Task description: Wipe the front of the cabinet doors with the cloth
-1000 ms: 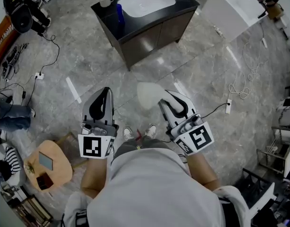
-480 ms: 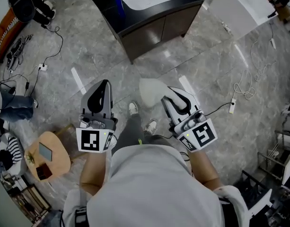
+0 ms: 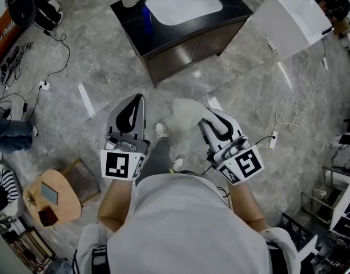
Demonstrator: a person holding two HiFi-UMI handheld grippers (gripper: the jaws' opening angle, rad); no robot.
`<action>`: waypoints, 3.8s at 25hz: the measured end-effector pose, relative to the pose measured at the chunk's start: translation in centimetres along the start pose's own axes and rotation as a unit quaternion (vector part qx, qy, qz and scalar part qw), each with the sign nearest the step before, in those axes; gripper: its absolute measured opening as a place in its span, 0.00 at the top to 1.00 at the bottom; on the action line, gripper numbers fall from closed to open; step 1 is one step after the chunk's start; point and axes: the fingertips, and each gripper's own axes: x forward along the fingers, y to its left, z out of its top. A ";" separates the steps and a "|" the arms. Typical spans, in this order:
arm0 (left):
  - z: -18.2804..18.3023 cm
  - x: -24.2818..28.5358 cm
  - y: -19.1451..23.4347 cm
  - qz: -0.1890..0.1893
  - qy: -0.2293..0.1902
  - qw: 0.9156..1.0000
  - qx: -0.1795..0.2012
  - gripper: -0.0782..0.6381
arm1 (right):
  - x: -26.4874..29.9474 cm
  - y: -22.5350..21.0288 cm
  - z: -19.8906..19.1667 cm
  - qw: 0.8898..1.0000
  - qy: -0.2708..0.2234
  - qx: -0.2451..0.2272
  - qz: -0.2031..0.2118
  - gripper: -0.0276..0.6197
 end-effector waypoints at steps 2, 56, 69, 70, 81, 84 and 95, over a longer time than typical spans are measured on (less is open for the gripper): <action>-0.5 2.5 2.0 -0.002 0.000 1.000 -0.003 0.87 | 2.7 -1.5 0.6 1.000 0.002 0.003 0.002 0.85; -47.5 15.6 14.8 0.110 0.043 0.992 0.040 0.87 | 32.1 -23.6 -36.0 0.983 0.002 -0.002 0.184 0.85; -56.3 15.7 15.4 0.103 0.005 0.991 0.085 0.87 | 36.2 -24.8 -41.8 0.972 -0.048 -0.031 0.230 0.85; -56.7 15.7 15.4 0.098 -0.002 0.991 0.093 0.87 | 36.5 -24.7 -42.0 0.970 -0.055 -0.030 0.235 0.85; -61.1 15.8 14.6 0.101 -0.060 0.986 0.122 0.87 | 38.7 -25.5 -44.8 0.961 -0.114 -0.040 0.250 0.85; -60.4 15.2 14.5 0.103 -0.062 0.984 0.129 0.87 | 38.7 -25.0 -44.3 0.960 -0.117 -0.045 0.252 0.85; -59.6 14.8 13.9 0.109 -0.085 0.982 0.129 0.87 | 38.9 -28.0 -43.3 0.969 -0.124 -0.070 0.203 0.85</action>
